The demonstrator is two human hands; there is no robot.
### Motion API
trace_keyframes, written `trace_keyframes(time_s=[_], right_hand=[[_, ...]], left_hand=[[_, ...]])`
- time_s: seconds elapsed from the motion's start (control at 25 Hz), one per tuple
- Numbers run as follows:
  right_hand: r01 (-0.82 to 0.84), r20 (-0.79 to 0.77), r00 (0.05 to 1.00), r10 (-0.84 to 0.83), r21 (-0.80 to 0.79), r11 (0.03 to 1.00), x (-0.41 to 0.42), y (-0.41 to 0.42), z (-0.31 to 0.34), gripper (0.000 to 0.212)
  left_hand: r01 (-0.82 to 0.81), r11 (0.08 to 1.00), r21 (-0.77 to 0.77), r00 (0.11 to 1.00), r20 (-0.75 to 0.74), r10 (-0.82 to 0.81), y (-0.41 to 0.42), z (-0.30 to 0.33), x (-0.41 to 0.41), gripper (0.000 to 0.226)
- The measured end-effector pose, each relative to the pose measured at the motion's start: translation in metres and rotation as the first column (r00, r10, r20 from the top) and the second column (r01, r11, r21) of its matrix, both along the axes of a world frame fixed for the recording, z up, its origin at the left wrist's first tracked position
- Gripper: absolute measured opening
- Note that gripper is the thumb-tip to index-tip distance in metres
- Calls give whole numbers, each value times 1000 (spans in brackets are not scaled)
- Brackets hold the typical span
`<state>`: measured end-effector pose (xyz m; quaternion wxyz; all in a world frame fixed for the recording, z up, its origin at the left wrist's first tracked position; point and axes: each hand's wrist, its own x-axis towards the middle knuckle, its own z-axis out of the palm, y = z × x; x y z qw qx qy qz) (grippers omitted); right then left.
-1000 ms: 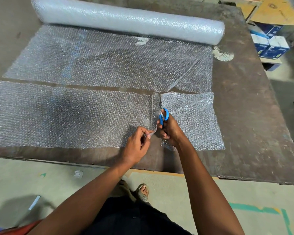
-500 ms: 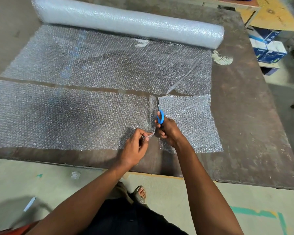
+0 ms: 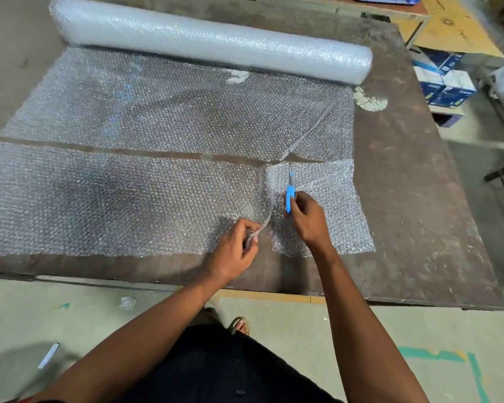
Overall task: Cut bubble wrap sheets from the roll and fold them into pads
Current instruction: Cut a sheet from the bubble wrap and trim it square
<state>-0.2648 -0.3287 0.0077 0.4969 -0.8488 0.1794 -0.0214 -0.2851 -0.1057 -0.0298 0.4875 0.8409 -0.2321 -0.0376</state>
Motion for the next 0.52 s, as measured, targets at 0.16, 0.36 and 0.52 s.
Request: trace_keyframes(time_s=[0.16, 0.36, 0.52], right_hand=[[61, 78, 995, -62, 20, 998, -27, -6, -16, 31], [186, 114, 976, -185, 1, 983, -58, -5, -21, 34], [171, 126, 976, -175, 40, 984, -70, -14, -17, 29]], left_hand=[[103, 952, 289, 960, 222, -171, -1, 1, 1, 32], [180, 943, 280, 889, 365, -278, -4, -11, 1, 15], [266, 931, 251, 860, 374, -347, -6, -13, 7, 24]])
